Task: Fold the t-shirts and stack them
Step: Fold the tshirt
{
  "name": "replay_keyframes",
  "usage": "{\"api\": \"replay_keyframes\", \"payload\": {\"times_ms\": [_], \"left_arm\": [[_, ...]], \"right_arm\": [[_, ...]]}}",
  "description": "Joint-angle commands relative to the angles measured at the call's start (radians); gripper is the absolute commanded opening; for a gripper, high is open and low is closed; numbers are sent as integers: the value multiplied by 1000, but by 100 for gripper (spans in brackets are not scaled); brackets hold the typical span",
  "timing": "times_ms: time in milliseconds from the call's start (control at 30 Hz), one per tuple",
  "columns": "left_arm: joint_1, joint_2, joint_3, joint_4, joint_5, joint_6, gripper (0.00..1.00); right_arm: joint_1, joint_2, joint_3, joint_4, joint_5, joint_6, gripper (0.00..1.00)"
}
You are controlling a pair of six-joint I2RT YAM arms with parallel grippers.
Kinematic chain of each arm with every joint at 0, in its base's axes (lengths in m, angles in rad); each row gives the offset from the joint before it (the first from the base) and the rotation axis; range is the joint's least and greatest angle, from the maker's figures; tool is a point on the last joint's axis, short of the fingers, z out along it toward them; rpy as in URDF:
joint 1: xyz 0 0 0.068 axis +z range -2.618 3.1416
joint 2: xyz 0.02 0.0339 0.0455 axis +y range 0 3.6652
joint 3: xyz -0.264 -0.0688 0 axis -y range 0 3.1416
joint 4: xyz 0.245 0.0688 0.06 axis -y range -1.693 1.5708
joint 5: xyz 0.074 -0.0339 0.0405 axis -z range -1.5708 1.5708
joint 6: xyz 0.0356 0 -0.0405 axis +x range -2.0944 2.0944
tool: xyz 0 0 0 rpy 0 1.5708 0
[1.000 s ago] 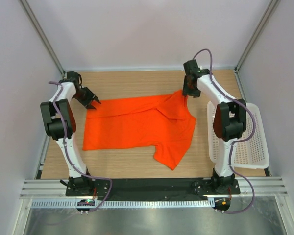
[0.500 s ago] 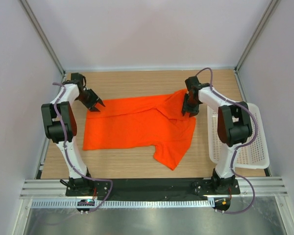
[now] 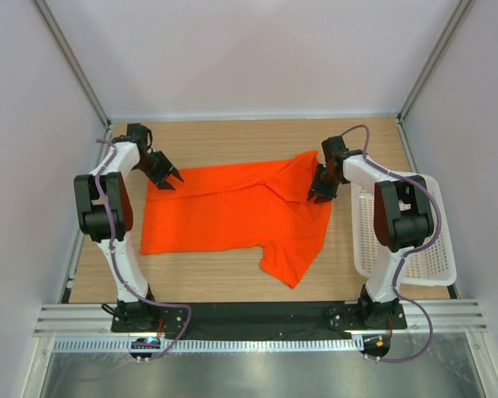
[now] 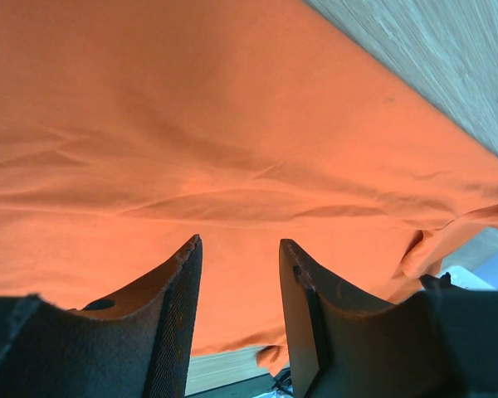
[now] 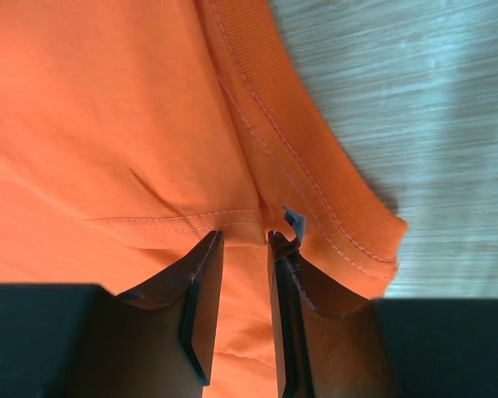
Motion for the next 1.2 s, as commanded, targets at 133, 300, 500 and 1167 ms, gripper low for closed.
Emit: {"api": "replay_keyframes", "payload": {"times_ms": [133, 300, 500, 1167], "left_arm": [[-21, -68, -9, -7, 27, 15, 43], [-53, -105, -15, 13, 50, 40, 43], [-178, -136, -23, 61, 69, 55, 43], [-356, -105, -13, 87, 90, 23, 42]], "right_arm": [[-27, 1, 6, 64, -63, 31, 34], [-29, 9, 26, 59, -110, 62, 10], [-32, -36, 107, 119, -253, 275, 1], [-55, -70, 3, 1, -83, -1, 34]]}}
